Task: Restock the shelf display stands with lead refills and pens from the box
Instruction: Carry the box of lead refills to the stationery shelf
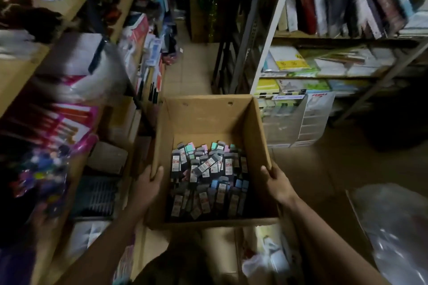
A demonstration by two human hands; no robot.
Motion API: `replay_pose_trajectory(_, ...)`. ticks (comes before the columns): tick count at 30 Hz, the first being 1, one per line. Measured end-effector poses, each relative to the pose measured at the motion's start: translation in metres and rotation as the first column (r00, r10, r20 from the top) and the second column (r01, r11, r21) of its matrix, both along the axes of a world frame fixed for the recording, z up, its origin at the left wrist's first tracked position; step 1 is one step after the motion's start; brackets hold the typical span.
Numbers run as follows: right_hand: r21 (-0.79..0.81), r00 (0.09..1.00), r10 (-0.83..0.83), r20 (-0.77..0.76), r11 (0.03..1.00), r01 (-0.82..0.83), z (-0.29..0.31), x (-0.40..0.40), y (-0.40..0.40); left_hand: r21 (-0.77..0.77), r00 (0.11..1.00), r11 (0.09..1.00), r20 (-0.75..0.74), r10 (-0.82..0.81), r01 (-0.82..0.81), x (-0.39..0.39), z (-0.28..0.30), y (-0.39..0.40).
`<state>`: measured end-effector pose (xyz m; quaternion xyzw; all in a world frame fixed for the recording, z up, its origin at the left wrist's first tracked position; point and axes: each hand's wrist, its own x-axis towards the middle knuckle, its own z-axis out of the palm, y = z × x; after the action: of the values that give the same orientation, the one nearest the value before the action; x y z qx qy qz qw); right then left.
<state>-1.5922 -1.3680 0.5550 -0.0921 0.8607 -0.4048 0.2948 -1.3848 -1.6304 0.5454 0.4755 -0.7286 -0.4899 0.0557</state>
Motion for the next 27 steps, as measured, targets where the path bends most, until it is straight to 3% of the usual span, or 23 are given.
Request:
replay_pose_trajectory(8,0.012,1.000,0.012,0.016,1.000,-0.012,0.008,-0.116,-0.107,0.031,1.000,0.999,-0.008,0.014,-0.014,-0.117,0.016,-0.111)
replay_pose_trajectory(12,-0.010,0.992,0.124,-0.014,0.992,-0.124,0.008,-0.170,-0.145,-0.028,0.999,0.999,0.025,0.037,-0.036,-0.156,0.007,-0.140)
replay_pose_trajectory(16,0.010,0.960,0.273,-0.066,0.962,-0.273,0.000,-0.232,-0.189,-0.052,0.984,0.983,0.029,0.176,-0.174,-0.186,-0.006,-0.142)
replay_pose_trajectory(22,0.027,0.819,0.573,-0.010,0.819,-0.573,-0.022,-0.332,-0.234,-0.014,0.884,0.886,0.062,0.463,-0.463,-0.230,-0.018,-0.091)
replay_pose_trajectory(27,0.051,0.612,0.788,0.074,0.609,-0.791,-0.018,-0.397,-0.258,0.044,0.679,0.679,-0.001,0.734,-0.733,-0.269,-0.008,-0.004)
